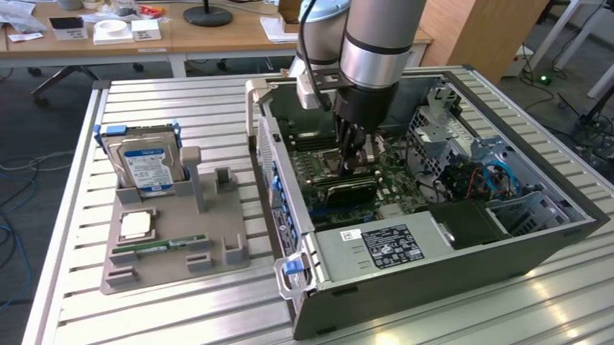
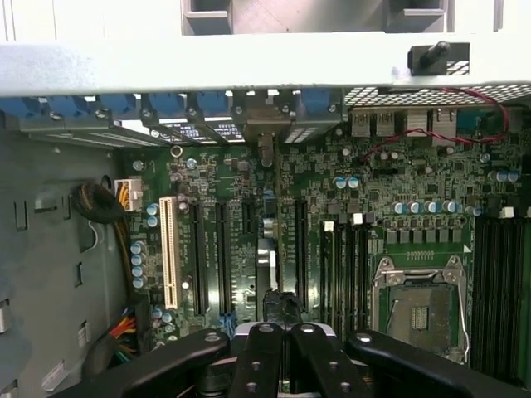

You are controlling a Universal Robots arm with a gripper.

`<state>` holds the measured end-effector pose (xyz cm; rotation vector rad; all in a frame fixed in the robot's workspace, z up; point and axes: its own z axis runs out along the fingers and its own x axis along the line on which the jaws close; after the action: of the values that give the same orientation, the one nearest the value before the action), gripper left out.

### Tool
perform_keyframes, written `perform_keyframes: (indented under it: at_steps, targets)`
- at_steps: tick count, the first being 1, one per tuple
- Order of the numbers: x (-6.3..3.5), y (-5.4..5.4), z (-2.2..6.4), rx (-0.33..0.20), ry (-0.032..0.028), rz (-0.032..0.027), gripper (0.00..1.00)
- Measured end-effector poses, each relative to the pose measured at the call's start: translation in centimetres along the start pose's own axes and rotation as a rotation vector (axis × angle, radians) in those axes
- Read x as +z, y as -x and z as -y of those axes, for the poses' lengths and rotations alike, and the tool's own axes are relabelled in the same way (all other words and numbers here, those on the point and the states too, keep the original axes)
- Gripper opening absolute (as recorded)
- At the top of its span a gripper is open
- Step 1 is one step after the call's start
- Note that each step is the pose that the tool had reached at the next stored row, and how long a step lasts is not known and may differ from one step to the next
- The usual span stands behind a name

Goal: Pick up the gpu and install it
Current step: 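Press down on the gpu until it lock into place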

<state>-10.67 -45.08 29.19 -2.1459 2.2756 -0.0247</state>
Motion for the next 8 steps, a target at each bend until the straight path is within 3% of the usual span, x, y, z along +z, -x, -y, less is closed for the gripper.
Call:
perform_keyframes:
  at_steps: [8]
  targets:
    - [0.38,0.41,-0.01,0.010,0.0038,-0.0003,0.11]
